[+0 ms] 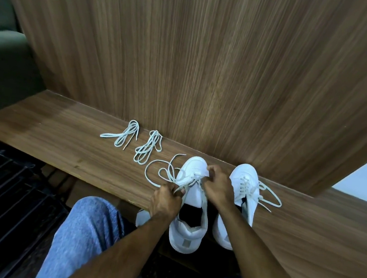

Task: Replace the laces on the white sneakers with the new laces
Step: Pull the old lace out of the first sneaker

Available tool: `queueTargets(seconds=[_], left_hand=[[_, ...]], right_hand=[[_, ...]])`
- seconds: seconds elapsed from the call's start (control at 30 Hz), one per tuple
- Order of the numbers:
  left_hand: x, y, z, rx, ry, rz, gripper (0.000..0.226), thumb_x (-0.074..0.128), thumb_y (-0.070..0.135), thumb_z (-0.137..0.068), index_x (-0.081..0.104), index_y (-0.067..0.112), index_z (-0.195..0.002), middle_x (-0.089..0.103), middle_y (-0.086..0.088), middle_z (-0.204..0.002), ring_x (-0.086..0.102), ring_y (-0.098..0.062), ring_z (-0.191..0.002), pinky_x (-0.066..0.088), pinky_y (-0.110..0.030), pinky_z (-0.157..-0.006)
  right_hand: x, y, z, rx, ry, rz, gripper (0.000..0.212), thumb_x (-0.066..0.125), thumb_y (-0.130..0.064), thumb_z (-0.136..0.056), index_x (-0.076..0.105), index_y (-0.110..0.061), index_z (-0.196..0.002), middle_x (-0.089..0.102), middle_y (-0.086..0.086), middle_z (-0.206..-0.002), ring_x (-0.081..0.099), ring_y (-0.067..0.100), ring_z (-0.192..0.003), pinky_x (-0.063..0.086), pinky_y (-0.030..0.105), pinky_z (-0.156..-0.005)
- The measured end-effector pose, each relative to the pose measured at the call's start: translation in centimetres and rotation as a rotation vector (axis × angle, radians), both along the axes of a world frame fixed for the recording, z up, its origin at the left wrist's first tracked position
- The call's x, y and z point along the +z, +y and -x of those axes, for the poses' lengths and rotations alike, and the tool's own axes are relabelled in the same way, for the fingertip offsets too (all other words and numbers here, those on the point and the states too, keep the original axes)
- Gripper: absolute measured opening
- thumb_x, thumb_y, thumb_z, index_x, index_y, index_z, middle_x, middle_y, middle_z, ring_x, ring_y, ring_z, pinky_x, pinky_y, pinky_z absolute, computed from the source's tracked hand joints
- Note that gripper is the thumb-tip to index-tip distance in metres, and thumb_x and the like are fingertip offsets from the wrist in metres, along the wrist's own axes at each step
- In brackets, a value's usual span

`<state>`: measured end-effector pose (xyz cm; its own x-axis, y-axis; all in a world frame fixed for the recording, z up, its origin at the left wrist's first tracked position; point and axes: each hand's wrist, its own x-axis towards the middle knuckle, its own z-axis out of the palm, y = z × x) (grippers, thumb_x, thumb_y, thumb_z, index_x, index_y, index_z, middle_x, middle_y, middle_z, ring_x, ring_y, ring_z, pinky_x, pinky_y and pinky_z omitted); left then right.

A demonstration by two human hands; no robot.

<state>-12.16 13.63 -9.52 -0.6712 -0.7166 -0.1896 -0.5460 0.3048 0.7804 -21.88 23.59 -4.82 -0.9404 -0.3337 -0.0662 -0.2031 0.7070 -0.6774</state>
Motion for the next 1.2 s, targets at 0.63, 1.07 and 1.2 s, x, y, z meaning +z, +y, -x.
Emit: queueTargets(seconds=[0.63,1.07,1.2], left_hand=[[0.2,0.1,0.1,0.038,-0.031,-0.038,0.021,0.065,0.040,-0.084,0.069,0.022,-0.094,0.069,-0.014,-0.098,0.061,-0.038,-0.098,0.051,-0.036,-0.079],[0.2,0.1,0.1,-0.003,-0.046,0.014,0.023,0.063,0.040,-0.085,0.068,0.021,-0.096,0.069,-0.013,-0.098,0.061,-0.036,-0.099,0.046,-0.033,-0.073],[0.0,0.1,0.2,0.002,-0.051,0.017,0.022,0.064,0.039,-0.083,0.068,0.022,-0.096,0.069,-0.015,-0.099,0.061,-0.038,-0.099,0.048,-0.035,-0.076]], right_hand=[[1.1,1.1,0.0,-0.242,0.104,0.303,0.015,0.050,-0.010,-0.090,0.059,-0.022,-0.086,0.055,0.003,-0.115,0.051,0.013,-0.088,0.036,0.027,-0.077],[-2.9,-1.1,-1.8,0.335,0.366,-0.533,0.029,0.046,-0.028,-0.092,0.062,-0.022,-0.115,0.044,0.002,-0.131,0.036,0.023,-0.132,0.038,0.044,-0.102],[-0.5,-0.6,-0.7,-0.008,-0.008,0.246,0.029,0.058,-0.005,-0.084,0.067,-0.026,-0.067,0.061,0.003,-0.100,0.061,0.017,-0.092,0.050,0.027,-0.084]])
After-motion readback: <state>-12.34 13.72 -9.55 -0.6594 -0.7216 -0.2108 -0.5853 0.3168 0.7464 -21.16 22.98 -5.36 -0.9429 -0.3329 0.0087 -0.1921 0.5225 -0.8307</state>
